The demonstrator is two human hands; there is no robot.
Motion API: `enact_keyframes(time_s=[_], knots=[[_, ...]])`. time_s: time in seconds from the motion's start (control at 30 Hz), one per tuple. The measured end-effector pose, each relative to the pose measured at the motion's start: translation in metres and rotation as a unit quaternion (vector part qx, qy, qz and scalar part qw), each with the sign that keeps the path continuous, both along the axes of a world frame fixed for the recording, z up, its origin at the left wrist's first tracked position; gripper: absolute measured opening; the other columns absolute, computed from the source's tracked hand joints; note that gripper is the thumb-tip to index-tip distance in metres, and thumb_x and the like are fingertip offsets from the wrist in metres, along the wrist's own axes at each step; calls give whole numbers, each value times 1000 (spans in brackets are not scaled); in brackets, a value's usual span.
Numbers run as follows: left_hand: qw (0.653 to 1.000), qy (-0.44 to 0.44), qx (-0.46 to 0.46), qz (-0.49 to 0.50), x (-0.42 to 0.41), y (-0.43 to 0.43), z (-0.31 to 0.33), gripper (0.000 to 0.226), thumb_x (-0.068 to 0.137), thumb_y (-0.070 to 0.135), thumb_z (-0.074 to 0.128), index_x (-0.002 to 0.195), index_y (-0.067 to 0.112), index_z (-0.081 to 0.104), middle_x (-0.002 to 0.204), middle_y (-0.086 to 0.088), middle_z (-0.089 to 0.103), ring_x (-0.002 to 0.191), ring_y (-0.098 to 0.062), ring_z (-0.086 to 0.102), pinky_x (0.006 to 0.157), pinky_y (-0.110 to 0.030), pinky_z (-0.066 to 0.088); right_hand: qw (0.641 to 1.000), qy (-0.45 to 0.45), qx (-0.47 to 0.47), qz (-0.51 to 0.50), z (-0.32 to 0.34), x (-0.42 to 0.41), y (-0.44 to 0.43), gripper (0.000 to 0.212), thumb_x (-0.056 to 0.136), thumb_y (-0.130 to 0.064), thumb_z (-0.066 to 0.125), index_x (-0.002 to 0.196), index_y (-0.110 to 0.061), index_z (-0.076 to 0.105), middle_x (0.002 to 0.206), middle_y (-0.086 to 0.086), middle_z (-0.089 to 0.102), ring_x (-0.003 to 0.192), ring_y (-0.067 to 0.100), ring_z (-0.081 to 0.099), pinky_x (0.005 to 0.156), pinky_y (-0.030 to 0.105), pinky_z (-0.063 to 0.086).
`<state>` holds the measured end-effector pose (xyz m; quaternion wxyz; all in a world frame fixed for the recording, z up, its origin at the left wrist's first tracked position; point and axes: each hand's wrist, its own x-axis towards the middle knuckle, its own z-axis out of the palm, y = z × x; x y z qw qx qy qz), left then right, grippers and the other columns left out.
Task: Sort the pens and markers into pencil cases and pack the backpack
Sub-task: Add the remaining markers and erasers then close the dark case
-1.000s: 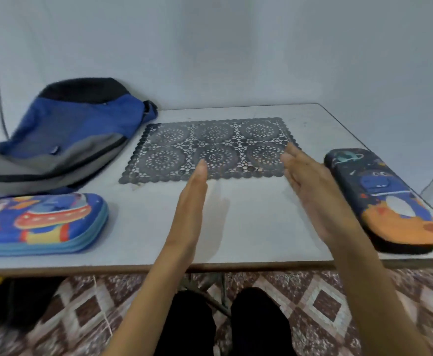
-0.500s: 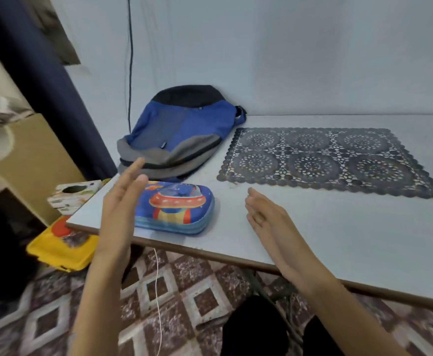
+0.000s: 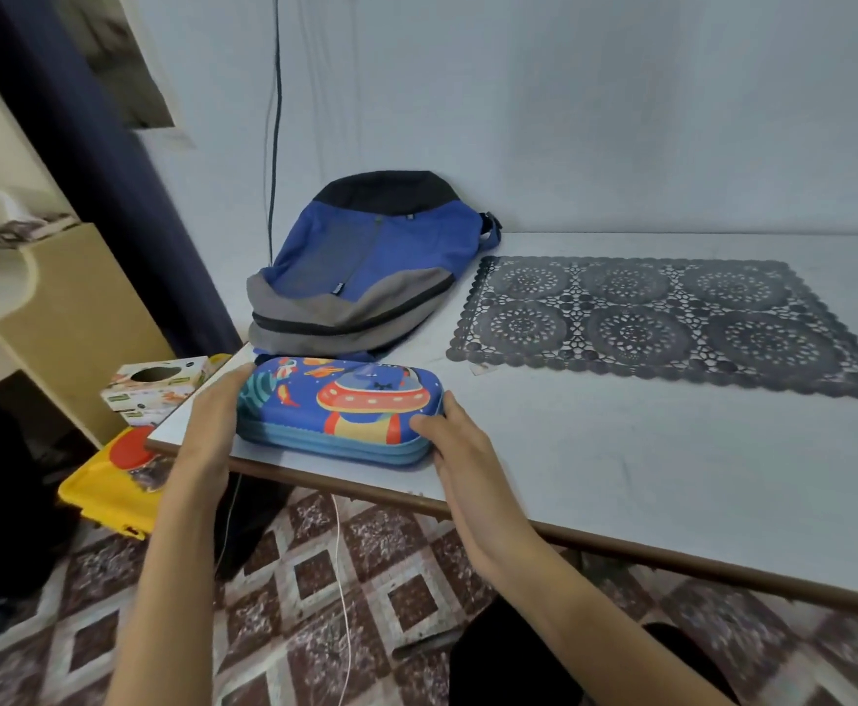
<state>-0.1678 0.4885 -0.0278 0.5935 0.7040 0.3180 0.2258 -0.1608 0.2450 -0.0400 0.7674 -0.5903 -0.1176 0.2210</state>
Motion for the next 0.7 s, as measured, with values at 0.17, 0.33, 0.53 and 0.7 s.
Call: enact_keyframes(time_s=[0.17,0.33,0.53,0.7], knots=[[1000,-22,-8,11,0,-8,-3,53,89,49,54,129,14,61,133,-8,60,122,-25,55,110,-43,39,1000,0,-27,-3,1,2,-1,83,65,-52,61,144,-35,39,138,-12,53,124,9,51,108,37,40],[999,-33,-42,10,5,-20,0,73,71,59,59,127,13,62,131,-9,61,121,-27,56,111,-45,39,997,-22,-70,-36,0,3,-15,92,65,-58,60,148,-35,29,148,-14,41,135,10,40,112,41,34],[994,-51,-49,-83,14,-77,8,29,94,41,55,107,19,68,115,-6,69,109,-21,63,105,-38,44,993,-57,-71,-81,8,14,-69,67,71,-52,59,135,-35,48,131,-8,59,123,14,53,111,45,35],[978,-73,-42,-193,26,-135,3,56,82,59,55,119,19,67,123,1,67,118,-15,59,112,-39,37,985,-90,-73,-131,17,16,-132,29,90,-35,55,117,-29,62,115,-6,69,112,15,61,110,44,36]])
